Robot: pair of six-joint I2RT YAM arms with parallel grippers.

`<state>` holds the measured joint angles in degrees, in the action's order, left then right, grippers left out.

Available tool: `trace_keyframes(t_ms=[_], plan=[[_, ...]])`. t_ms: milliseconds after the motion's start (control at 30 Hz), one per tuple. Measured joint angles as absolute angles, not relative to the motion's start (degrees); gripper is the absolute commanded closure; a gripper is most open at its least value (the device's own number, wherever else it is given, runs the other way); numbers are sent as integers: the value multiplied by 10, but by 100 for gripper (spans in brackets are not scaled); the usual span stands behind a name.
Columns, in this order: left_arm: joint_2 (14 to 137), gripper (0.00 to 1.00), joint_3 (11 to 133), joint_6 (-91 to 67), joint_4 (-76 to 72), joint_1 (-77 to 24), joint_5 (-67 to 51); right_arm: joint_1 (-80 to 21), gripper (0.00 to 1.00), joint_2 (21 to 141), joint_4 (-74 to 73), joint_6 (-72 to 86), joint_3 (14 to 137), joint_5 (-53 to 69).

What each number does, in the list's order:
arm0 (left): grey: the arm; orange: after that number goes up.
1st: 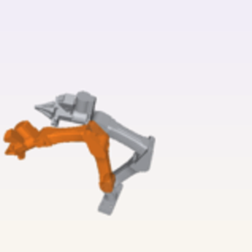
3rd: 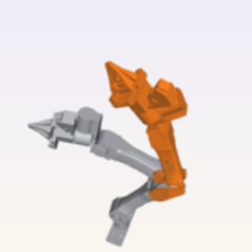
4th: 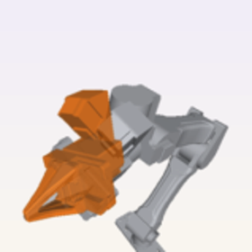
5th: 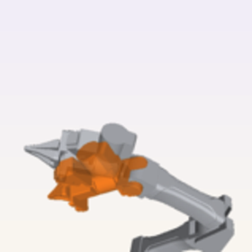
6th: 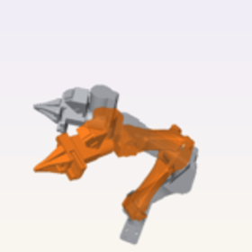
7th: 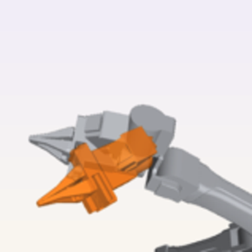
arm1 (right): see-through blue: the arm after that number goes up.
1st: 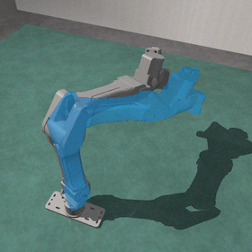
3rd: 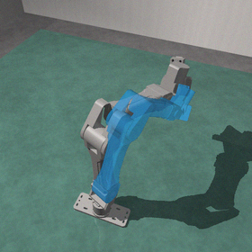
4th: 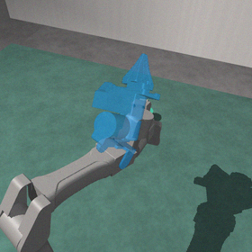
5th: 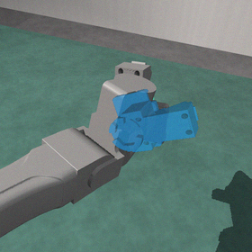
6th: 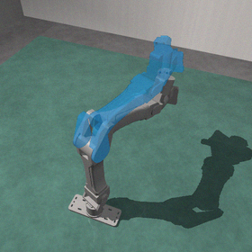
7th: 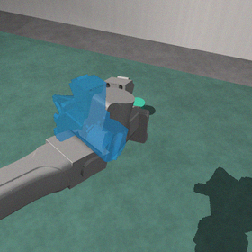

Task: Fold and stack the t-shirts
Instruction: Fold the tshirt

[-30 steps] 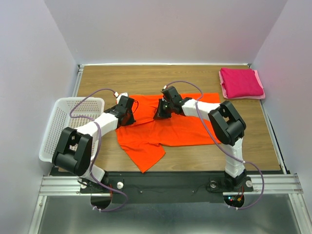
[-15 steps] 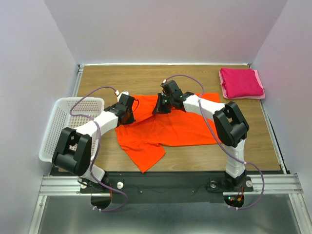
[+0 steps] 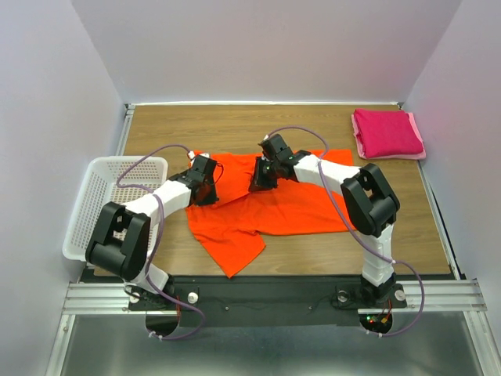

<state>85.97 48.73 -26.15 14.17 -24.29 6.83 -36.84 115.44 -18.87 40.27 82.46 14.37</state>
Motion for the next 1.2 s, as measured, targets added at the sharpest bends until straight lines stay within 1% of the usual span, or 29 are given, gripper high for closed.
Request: trace_keyframes(t_ms=[33, 67, 133, 167, 233, 267, 367, 433, 567, 700, 833, 967, 1200], plan=[[863, 80, 487, -261, 142, -243, 67, -368, 73, 1155, -192, 403, 824, 144], [865, 71, 487, -261, 142, -243, 67, -368, 71, 1155, -194, 402, 824, 143], [865, 60, 487, -258, 144, -243, 67, -368, 67, 1155, -196, 401, 824, 143], [864, 52, 487, -259, 144, -243, 68, -368, 63, 1155, -196, 399, 824, 142], [861, 43, 488, -260, 150, -243, 72, -368, 61, 1155, -200, 396, 824, 139], [858, 41, 488, -258, 154, -243, 75, -368, 61, 1155, -203, 393, 824, 137], [844, 41, 505, -256, 175, -242, 88, -368, 62, 1155, -211, 384, 829, 132], [839, 44, 526, -255, 177, -236, 96, -368, 64, 1155, -216, 374, 840, 118], [853, 49, 589, -248, 166, -206, 109, -351, 64, 1150, -216, 357, 849, 99], [912, 51, 660, -237, 140, -177, 122, -303, 63, 1138, -219, 339, 847, 84], [1014, 53, 739, -225, 118, -164, 134, -207, 60, 1115, -219, 313, 841, 59], [1087, 55, 783, -217, 115, -159, 140, -132, 59, 1108, -219, 295, 839, 33], [1154, 56, 808, -218, 115, -136, 143, -74, 59, 1122, -219, 273, 838, -1]])
